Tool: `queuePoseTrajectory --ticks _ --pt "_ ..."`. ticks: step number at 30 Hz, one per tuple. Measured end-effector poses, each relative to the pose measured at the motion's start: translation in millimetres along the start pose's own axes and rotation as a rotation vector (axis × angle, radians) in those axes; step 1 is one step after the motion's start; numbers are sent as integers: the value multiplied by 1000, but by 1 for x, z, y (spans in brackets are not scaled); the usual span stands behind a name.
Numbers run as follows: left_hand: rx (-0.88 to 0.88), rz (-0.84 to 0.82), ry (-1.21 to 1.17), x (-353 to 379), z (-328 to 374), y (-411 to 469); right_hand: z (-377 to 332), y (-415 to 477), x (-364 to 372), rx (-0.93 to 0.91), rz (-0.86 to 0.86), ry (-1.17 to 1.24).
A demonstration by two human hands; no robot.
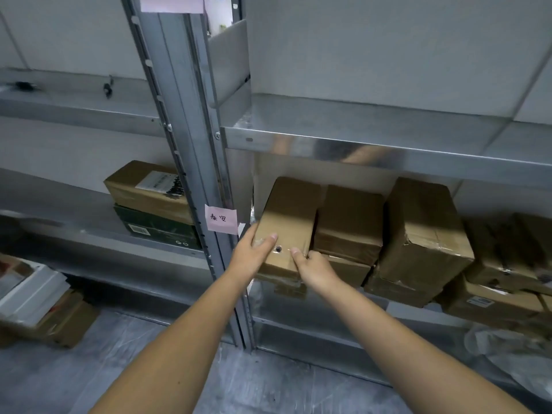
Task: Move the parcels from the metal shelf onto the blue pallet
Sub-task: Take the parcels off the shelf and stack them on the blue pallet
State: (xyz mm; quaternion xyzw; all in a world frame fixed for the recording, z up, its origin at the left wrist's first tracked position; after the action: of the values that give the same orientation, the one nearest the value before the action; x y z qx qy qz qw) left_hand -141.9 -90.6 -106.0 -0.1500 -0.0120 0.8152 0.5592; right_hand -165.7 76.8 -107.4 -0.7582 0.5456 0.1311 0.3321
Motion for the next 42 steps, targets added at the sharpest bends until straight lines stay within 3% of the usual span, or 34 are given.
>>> queuePoseTrajectory --ticks 12,21,26,30,36,42 --pt "101 201 -31 24 52 -176 22 -122 -77 -244 -64 161" --pt "191 193 4 105 62 -286 112 -208 -128 -188 -101 353" --pt "246 160 -77 156 87 -324 132 -232 -186 -168 -25 474" --pt "286 68 -128 194 98 -345 163 -246 -209 -60 -219 687" --pt "297 19 -56 224 105 -355 180 -256 -232 -127 -327 785" --pt "178 26 184 254 107 -348 191 -253 -241 -72 -165 733"
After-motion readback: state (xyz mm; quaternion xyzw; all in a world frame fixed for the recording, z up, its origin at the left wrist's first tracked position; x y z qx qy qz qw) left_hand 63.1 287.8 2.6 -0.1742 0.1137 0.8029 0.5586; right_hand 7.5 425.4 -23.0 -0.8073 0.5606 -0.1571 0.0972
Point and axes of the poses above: each hand's wrist, its own y-axis towards the middle knuckle, its own x-axis out of the palm, z = x × y, the point moved 8 cm from there along y, towards the middle knuckle, and after that the axes turned 4 degrees about -y, right-handed, at the moved point
